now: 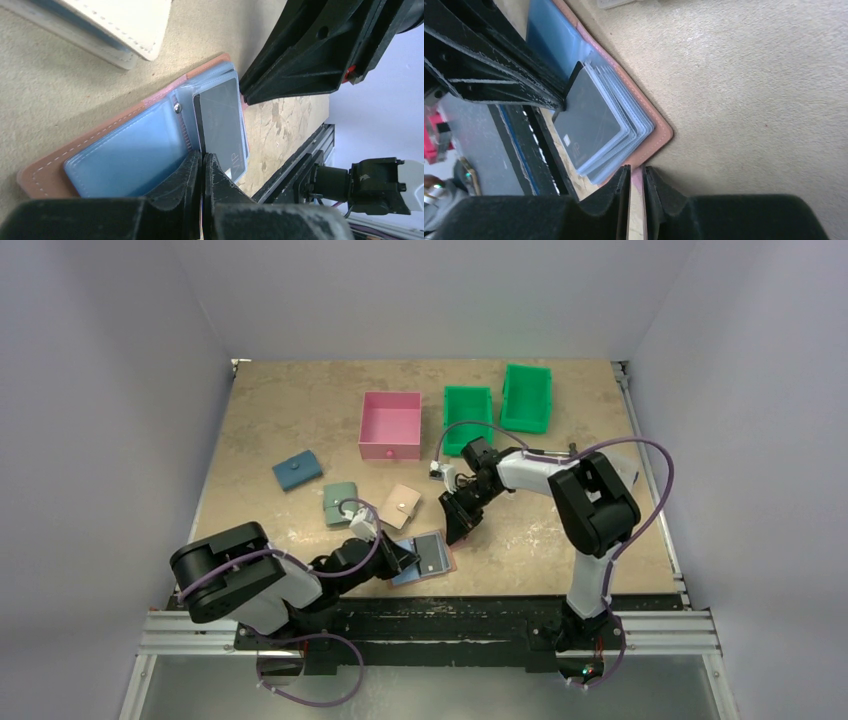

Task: Take the credit cards out of the card holder
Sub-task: Remove the credit card from the card holder.

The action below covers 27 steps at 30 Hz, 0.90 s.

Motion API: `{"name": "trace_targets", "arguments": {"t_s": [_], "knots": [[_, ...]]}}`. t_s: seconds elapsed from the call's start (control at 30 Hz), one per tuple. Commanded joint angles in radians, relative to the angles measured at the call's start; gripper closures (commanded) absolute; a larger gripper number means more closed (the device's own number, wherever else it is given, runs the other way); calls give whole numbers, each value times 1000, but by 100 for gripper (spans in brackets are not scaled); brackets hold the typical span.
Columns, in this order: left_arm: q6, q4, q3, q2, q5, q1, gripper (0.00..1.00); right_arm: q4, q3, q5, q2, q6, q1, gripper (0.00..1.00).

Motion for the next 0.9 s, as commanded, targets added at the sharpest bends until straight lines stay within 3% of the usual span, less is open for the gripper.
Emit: {"name": "trace_targets", "arguments": {"t_s": [0.0,0.23,0.43,0.63,0.87], "knots": [[140,-137,44,-34,28,3,100,-74,46,2,-70,-185,-15,75],[293,-209,119,-47,60,2,100,-65,21,-54,-239,-285,-15,55],[421,-239,157,-68,60,1,100,-12,-48,-69,-316,-392,-15,32],[536,-280,171,-132,62,-4,100,-24,-85,-97,-325,-509,-15,25],[608,-272,157,-171,65,-28,100,-149,-27,-122,-218,-595,-36,24]]}}
